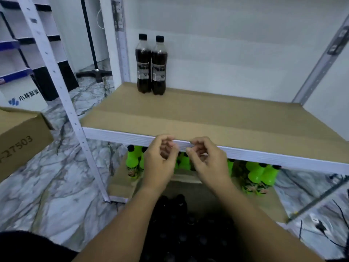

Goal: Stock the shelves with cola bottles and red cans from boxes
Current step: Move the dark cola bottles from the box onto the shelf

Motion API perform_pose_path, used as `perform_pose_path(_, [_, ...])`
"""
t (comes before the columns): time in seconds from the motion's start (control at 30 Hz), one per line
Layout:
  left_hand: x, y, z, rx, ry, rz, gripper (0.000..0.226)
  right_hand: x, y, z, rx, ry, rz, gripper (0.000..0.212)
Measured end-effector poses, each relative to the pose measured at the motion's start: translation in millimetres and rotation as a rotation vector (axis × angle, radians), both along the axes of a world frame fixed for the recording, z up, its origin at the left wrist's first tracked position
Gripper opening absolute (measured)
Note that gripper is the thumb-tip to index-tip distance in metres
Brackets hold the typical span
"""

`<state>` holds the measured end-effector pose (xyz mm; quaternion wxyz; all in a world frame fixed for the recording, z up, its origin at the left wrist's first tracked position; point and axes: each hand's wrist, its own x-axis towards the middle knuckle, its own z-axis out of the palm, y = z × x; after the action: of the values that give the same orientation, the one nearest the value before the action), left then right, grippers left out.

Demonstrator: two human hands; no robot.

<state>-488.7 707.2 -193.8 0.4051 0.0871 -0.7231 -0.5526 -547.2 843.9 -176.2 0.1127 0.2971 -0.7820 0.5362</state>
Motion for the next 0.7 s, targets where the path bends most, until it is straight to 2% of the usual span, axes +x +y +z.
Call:
perform_pose_path(0.1, [20,14,-62,-0.057,-0.224,-0.058,0.02,15,25,-49,0.076,-0.092,-0.021,0.015])
perform_pose_path(0.2, [31,8,-119,-0.18,-0.484,-0.039,0.024,15,39,-100,0.243,-0.204,-0.041,0.018])
perform_pose_path(0.4, [27,-5,-180,-0.519,-0.959,0.063,0.048,9,22,-172,0.52,-0.42,-0.083,0.045])
perform_pose_path(0.53, [21,-8,-195,-0.741,-1.045,0.074,0.033,8,3,-201,0.594,-0.456,-0.097,0.044])
perform_pose_path(0.7, [21,-12,-209,-0.756,-1.009,0.111,0.038,1,-8,-220,0.603,-0.48,-0.192,0.036])
